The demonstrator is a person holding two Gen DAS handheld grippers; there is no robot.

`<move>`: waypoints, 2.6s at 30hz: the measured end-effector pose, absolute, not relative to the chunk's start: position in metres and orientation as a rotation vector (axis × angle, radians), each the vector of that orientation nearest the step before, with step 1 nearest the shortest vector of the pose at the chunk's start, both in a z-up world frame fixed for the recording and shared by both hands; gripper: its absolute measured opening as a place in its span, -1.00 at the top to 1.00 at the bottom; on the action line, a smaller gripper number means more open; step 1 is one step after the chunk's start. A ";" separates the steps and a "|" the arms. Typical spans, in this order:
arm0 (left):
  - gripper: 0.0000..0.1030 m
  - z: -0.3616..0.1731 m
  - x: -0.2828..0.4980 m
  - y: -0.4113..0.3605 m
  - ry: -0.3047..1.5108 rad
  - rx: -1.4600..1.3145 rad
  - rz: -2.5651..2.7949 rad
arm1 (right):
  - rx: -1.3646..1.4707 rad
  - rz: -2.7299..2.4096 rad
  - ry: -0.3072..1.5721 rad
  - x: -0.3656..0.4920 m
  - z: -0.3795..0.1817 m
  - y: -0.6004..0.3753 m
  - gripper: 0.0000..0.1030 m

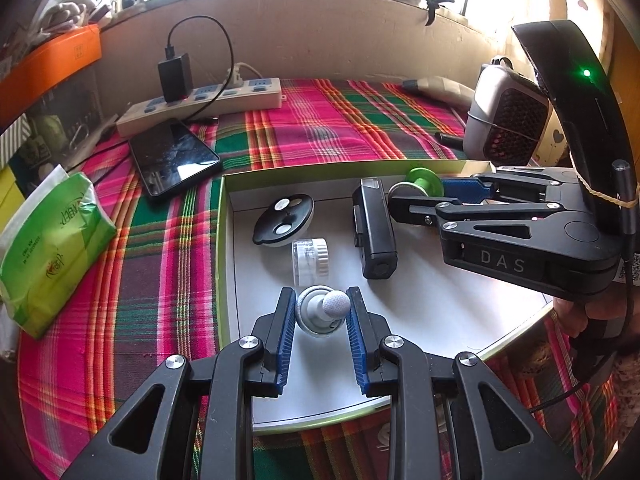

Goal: Organize objects
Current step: 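Lower and open the left tool to set the knob in the box while the right tool releases the spool, then lift both open tools up and away from the box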

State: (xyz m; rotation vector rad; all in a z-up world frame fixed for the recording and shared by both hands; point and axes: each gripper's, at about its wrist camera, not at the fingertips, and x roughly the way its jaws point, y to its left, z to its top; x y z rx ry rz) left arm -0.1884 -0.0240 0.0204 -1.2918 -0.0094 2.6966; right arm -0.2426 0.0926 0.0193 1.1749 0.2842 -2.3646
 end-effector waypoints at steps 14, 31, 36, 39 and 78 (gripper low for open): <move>0.55 0.021 -0.190 -0.022 -0.001 -1.293 2.695 | 1.200 -2.355 0.331 -0.243 0.016 0.086 0.31; 0.41 0.021 -0.187 -0.023 -0.009 -1.292 2.686 | 1.211 -2.368 0.339 -0.241 0.017 0.085 0.09; 0.37 0.023 -0.185 -0.023 -0.012 -1.288 2.688 | 1.196 -2.379 0.341 -0.237 0.020 0.087 0.08; 0.37 0.025 -0.182 -0.024 -0.015 -1.282 2.692 | 1.188 -2.380 0.334 -0.235 0.022 0.087 0.08; 0.37 0.048 -0.108 -0.016 0.018 -1.151 2.735 | 1.031 -2.523 0.128 -0.126 0.054 0.122 0.07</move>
